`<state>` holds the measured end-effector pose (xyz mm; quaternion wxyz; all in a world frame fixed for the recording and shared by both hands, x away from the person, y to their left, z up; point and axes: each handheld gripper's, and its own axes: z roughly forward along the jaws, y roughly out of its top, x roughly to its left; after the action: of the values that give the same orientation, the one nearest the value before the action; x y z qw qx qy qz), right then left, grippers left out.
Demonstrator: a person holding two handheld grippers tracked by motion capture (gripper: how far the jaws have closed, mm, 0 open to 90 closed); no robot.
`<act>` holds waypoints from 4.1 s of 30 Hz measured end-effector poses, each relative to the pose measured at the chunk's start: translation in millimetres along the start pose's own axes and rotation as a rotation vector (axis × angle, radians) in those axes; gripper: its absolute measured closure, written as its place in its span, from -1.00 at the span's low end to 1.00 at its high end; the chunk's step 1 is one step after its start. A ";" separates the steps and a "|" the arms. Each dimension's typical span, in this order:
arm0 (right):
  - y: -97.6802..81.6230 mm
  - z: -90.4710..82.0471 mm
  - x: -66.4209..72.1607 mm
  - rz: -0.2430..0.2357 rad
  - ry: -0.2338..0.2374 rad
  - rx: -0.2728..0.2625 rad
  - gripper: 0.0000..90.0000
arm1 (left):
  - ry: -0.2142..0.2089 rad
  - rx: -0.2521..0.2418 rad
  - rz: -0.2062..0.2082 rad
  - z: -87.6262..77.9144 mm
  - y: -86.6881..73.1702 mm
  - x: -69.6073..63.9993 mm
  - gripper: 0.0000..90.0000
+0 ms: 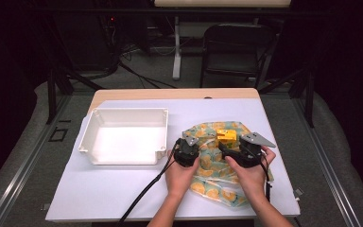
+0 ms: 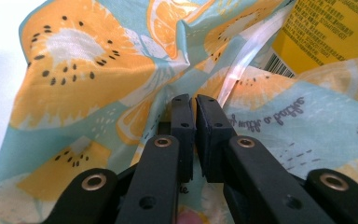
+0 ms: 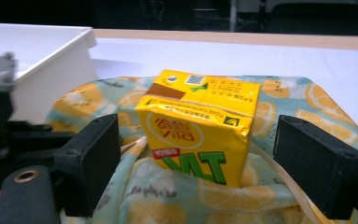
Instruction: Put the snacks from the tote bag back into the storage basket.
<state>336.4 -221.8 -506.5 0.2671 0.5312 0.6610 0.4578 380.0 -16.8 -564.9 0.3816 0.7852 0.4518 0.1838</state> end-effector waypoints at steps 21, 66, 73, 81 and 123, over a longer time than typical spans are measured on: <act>-6.3 44.3 8.0 0.055 -0.124 0.010 -0.78 | 0.015 -0.015 0.026 -0.9 -0.7 -3.4 0.87; 20.2 9.6 -4.5 -0.065 0.023 -0.054 -0.33 | -0.081 -0.360 0.092 -32.0 -12.2 -7.6 0.19; 31.9 -1.2 -7.0 -0.051 0.045 -0.076 -0.33 | -0.189 -0.412 0.072 -48.2 -1.0 -13.0 -0.29; 41.5 -13.7 2.3 -0.070 0.081 -0.093 -0.33 | -0.269 -0.408 0.086 -57.5 10.0 -23.5 -0.49; 40.9 -29.1 52.3 -0.145 0.270 -0.048 -0.34 | -0.406 -0.390 0.047 -67.7 13.4 -21.3 -0.06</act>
<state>315.4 -181.0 -450.4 0.2208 0.4091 0.7163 0.5204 333.5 -9.6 -510.0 0.6036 0.7280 0.3040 0.1151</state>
